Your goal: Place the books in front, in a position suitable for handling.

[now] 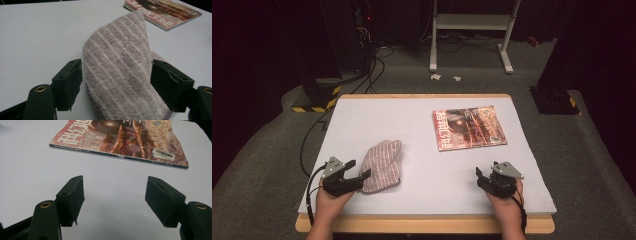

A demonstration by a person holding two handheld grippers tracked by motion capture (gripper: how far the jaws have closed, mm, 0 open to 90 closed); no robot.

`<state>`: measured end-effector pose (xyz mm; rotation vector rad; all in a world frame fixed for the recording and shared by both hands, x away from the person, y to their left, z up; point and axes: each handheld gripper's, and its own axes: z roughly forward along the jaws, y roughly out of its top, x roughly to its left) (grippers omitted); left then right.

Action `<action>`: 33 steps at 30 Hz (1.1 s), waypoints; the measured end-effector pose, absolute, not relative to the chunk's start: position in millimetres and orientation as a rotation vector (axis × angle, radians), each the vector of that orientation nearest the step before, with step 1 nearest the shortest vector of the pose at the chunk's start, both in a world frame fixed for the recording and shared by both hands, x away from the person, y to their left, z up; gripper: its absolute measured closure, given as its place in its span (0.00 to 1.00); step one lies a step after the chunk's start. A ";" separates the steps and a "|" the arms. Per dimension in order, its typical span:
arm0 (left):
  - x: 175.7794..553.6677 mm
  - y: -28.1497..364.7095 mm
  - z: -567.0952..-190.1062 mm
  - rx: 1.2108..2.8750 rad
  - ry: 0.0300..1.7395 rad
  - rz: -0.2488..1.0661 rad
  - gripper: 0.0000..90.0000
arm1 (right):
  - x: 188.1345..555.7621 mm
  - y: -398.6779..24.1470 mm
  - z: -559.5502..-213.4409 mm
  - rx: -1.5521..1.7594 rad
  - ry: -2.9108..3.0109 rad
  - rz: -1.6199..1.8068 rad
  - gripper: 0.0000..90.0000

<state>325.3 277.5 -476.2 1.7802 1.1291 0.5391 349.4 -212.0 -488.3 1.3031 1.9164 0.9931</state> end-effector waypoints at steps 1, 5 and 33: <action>326.6 270.4 -477.0 1.805 1.116 0.538 0.26 | 350.1 -212.6 -489.1 1.306 1.920 0.992 0.35; 332.2 257.1 -479.8 1.841 1.102 0.532 0.25 | 350.7 -213.8 -490.8 1.308 1.928 0.986 0.35; 346.3 260.9 -485.7 1.961 1.181 0.831 0.86 | 343.6 -201.8 -490.3 1.276 1.943 0.988 0.37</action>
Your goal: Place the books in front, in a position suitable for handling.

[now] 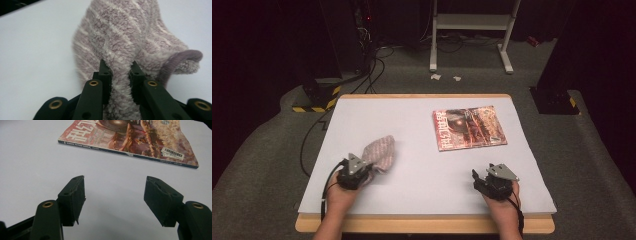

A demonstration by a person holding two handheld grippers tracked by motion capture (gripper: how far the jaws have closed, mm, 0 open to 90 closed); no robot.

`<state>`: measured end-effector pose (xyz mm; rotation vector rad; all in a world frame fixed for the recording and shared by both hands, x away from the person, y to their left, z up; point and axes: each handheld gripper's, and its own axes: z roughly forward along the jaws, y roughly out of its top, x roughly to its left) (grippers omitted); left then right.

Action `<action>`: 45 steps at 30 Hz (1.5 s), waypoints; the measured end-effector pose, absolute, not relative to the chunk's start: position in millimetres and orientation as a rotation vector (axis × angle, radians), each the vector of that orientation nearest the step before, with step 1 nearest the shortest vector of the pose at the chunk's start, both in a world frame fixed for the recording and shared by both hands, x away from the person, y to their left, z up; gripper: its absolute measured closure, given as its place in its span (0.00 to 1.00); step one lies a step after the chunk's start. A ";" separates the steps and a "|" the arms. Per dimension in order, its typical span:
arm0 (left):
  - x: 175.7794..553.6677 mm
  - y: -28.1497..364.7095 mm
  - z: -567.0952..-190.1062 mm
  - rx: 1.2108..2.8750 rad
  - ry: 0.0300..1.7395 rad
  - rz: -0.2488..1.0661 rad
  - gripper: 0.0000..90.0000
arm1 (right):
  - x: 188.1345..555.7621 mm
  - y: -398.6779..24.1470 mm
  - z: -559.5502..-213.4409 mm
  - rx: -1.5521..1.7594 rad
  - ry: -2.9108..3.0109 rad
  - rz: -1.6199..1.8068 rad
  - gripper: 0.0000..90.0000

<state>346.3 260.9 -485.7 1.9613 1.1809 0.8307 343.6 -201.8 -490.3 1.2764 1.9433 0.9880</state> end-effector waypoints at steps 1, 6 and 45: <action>346.3 260.9 -485.7 1.961 1.181 0.831 0.86 | 343.5 -202.3 -489.9 1.276 1.942 0.989 0.37; 337.6 306.5 -477.9 1.862 1.317 0.935 0.87 | 343.5 -206.0 -489.8 1.289 1.933 0.994 0.37; 343.5 305.0 -488.6 1.907 1.355 0.827 0.64 | 342.8 -202.0 -489.5 1.276 1.948 0.997 0.37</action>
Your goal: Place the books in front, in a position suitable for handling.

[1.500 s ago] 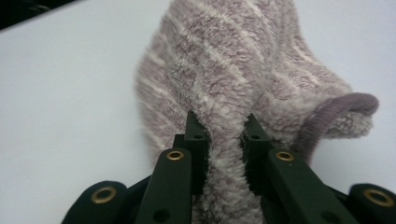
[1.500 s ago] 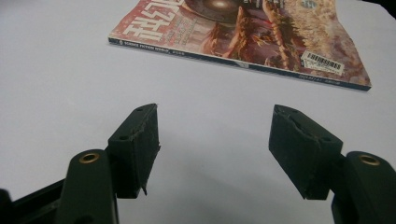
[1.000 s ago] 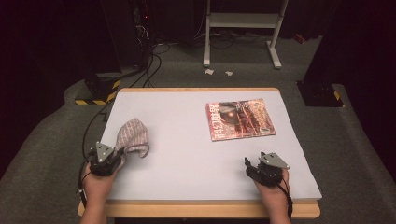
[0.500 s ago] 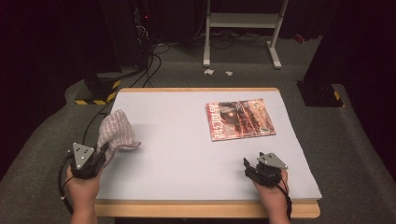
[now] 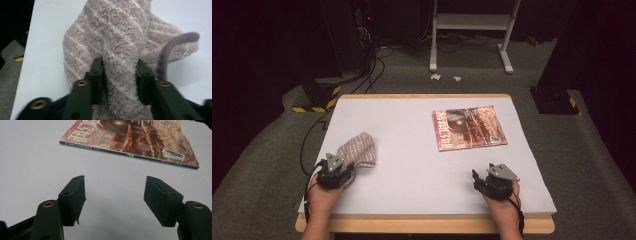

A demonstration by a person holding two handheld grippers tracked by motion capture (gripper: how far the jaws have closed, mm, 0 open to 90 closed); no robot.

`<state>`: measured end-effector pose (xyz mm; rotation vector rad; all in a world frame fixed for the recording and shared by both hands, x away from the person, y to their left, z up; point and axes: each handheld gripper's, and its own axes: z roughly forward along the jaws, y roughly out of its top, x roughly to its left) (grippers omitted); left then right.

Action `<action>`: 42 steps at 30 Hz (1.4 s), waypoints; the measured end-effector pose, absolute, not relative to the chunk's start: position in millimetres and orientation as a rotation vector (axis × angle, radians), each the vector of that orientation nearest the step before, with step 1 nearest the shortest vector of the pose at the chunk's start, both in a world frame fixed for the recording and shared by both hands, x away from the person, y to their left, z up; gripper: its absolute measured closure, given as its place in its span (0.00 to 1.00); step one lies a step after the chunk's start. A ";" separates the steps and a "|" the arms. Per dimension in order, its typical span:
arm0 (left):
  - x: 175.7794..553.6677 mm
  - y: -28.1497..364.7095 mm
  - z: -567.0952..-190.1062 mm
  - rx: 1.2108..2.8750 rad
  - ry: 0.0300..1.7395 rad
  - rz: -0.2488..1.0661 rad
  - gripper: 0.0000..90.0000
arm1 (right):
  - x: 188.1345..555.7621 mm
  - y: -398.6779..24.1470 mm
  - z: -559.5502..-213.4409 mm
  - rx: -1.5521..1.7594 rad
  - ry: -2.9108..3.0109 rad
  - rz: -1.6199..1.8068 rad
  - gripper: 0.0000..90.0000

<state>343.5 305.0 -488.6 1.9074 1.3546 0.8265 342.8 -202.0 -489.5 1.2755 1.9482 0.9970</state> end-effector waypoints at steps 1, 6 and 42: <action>341.2 306.2 -484.4 1.887 1.346 0.816 0.58 | 342.6 -202.7 -489.3 1.276 1.947 0.999 0.37; 326.8 306.6 -459.4 1.775 1.271 0.815 0.38 | 342.8 -204.8 -488.7 1.281 1.941 1.008 0.36; 493.1 30.0 -502.3 1.986 1.174 0.355 0.38 | 505.2 -285.4 -499.1 1.665 1.939 0.942 0.40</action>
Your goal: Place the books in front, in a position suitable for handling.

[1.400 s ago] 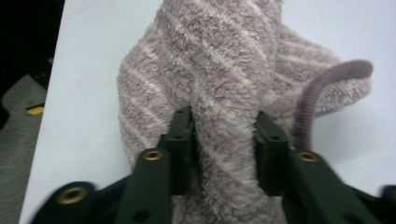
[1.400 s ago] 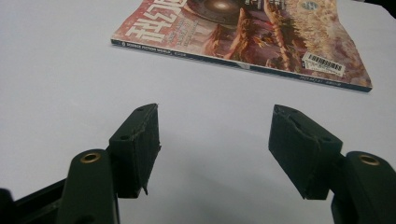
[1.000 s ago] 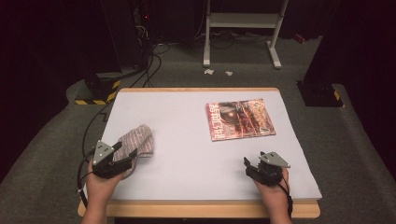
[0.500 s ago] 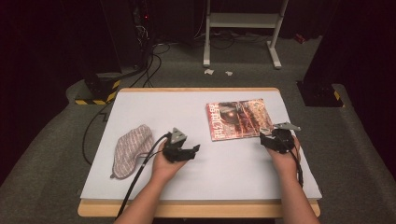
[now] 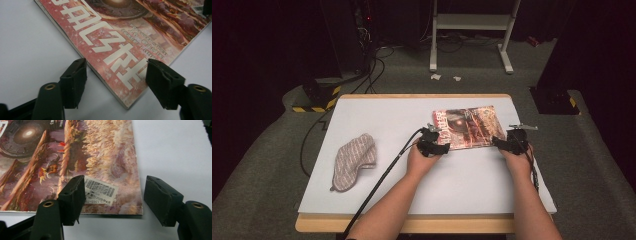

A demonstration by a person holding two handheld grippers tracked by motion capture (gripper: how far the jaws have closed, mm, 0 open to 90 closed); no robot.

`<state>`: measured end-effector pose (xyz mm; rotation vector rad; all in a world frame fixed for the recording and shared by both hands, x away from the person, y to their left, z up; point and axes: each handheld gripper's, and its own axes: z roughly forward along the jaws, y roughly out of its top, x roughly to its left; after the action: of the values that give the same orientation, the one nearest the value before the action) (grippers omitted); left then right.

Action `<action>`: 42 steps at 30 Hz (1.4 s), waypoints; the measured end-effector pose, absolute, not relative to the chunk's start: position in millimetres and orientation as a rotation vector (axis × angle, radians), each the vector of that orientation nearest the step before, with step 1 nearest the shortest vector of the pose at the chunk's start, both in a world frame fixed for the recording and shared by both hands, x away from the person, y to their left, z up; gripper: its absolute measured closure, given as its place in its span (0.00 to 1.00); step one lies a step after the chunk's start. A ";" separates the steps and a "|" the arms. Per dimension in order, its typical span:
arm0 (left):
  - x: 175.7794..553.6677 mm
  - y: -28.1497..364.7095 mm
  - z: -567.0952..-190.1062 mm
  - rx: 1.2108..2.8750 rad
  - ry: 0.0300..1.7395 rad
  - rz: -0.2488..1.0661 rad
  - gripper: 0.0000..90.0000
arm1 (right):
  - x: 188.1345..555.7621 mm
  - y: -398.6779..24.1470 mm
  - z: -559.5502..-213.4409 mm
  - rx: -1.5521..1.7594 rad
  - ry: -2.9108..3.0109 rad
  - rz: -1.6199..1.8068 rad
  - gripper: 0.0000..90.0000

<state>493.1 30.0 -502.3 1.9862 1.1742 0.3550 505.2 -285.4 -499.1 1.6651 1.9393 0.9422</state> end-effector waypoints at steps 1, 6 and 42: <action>493.2 29.4 -502.1 1.990 1.174 0.354 0.39 | 505.2 -283.6 -498.6 1.656 1.948 0.938 0.40; 491.2 29.9 -502.1 1.963 1.213 0.357 0.42 | 502.3 -276.6 -496.5 1.638 1.964 0.889 0.40; 380.3 173.4 -502.5 1.989 1.210 0.423 0.47 | 394.6 -146.8 -497.2 1.341 2.138 0.893 0.44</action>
<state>380.3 173.4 -502.5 1.9888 1.2104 0.4231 394.6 -146.8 -497.2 1.3407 2.1378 0.8931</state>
